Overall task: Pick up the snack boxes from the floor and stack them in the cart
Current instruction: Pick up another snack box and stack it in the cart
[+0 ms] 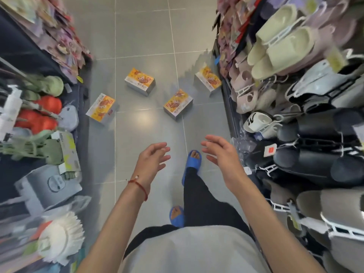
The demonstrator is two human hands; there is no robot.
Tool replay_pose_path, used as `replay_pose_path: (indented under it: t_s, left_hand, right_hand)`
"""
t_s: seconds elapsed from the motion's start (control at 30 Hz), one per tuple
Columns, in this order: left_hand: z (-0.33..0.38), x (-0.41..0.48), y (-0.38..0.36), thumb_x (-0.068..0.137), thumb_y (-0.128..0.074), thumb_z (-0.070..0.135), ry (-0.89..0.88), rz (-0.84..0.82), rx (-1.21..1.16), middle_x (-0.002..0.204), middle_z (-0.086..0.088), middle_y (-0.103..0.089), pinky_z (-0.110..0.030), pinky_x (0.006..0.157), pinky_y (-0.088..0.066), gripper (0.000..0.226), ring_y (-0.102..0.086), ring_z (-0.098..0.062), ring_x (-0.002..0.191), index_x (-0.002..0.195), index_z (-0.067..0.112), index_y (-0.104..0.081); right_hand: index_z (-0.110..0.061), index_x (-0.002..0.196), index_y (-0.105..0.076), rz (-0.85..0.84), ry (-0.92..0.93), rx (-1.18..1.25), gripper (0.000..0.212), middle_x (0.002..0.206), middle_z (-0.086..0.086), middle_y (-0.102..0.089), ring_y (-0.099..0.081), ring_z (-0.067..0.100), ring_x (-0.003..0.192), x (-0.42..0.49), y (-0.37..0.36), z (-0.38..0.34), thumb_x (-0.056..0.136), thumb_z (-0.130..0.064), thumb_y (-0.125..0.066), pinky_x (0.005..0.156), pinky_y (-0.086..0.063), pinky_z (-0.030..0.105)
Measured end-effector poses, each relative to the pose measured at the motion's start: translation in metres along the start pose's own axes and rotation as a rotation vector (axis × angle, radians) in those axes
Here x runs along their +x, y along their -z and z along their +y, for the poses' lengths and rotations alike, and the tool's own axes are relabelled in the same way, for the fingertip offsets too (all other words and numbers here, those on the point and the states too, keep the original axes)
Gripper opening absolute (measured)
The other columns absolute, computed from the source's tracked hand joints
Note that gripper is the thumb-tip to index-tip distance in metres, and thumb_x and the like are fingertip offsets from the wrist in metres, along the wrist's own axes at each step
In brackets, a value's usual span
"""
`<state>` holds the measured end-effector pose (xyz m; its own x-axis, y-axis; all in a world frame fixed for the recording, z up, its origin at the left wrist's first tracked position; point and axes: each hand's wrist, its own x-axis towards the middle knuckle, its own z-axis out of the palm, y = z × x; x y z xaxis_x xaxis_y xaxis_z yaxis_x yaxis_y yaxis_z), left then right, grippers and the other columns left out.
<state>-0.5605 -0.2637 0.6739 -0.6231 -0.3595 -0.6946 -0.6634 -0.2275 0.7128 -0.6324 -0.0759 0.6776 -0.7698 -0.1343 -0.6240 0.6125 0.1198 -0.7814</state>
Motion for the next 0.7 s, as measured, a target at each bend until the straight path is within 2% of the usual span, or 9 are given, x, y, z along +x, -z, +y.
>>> replay_pose_path:
  t_s: [0.13, 0.2, 0.33, 0.47, 0.57, 0.7]
  left_hand:
    - [0.063, 0.066, -0.014, 0.105, -0.052, 0.020, 0.016, 0.043, -0.005, 0.124, -0.001, -0.070, -0.040, 0.105, -0.050, 0.025, -0.067, -0.021, 0.114, 0.126, 0.017, -0.064]
    - [0.094, 0.091, -0.022, 0.105, -0.052, 0.022, 0.036, 0.062, -0.026, 0.124, 0.000, -0.070, -0.040, 0.105, -0.051, 0.025, -0.067, -0.020, 0.113, 0.126, 0.018, -0.064]
    - [0.148, 0.148, -0.034, 0.104, -0.053, 0.020, 0.054, 0.106, -0.094, 0.120, 0.000, -0.071, -0.035, 0.099, -0.052, 0.021, -0.068, -0.019, 0.110, 0.121, 0.020, -0.065]
    - [0.186, 0.205, -0.036, 0.102, -0.055, 0.017, 0.077, 0.122, -0.131, 0.121, -0.003, -0.071, -0.035, 0.096, -0.051, 0.025, -0.068, -0.021, 0.111, 0.125, 0.015, -0.064]
    - [0.209, 0.257, -0.033, 0.101, -0.057, 0.016, 0.128, 0.129, -0.153, 0.121, -0.007, -0.072, -0.029, 0.085, -0.053, 0.022, -0.069, -0.024, 0.111, 0.121, 0.015, -0.066]
    - [0.237, 0.327, -0.023, 0.100, -0.058, 0.017, 0.171, 0.093, -0.134, 0.121, -0.009, -0.071, -0.040, 0.098, -0.052, 0.014, -0.068, -0.025, 0.111, 0.110, 0.019, -0.067]
  right_hand:
    - [-0.025, 0.106, -0.069, -0.015, -0.038, -0.017, 0.016, 0.117, 0.009, -0.074, -0.066, 0.017, 0.098, 0.074, -0.012, -0.054, 0.099, -0.012, -0.062, 0.086, -0.053, 0.031]
    - [-0.026, 0.107, -0.070, -0.044, -0.071, -0.040, 0.016, 0.114, 0.005, -0.075, -0.068, 0.016, 0.100, 0.104, -0.018, -0.080, 0.098, -0.014, -0.063, 0.093, -0.053, 0.033]
    - [-0.024, 0.112, -0.070, -0.093, -0.092, -0.135, 0.018, 0.109, -0.002, -0.076, -0.070, 0.013, 0.100, 0.174, -0.032, -0.128, 0.099, -0.014, -0.063, 0.097, -0.053, 0.033]
    - [-0.024, 0.113, -0.070, -0.090, -0.112, -0.191, 0.019, 0.114, 0.003, -0.075, -0.070, 0.014, 0.101, 0.240, -0.050, -0.166, 0.098, -0.015, -0.064, 0.099, -0.053, 0.034]
    - [-0.022, 0.118, -0.070, -0.099, -0.141, -0.242, 0.022, 0.115, 0.003, -0.075, -0.070, 0.012, 0.102, 0.290, -0.070, -0.190, 0.097, -0.016, -0.064, 0.100, -0.053, 0.033]
    - [-0.021, 0.121, -0.069, -0.060, -0.167, -0.258, 0.023, 0.116, 0.002, -0.074, -0.069, 0.010, 0.098, 0.353, -0.100, -0.217, 0.099, -0.017, -0.064, 0.098, -0.052, 0.032]
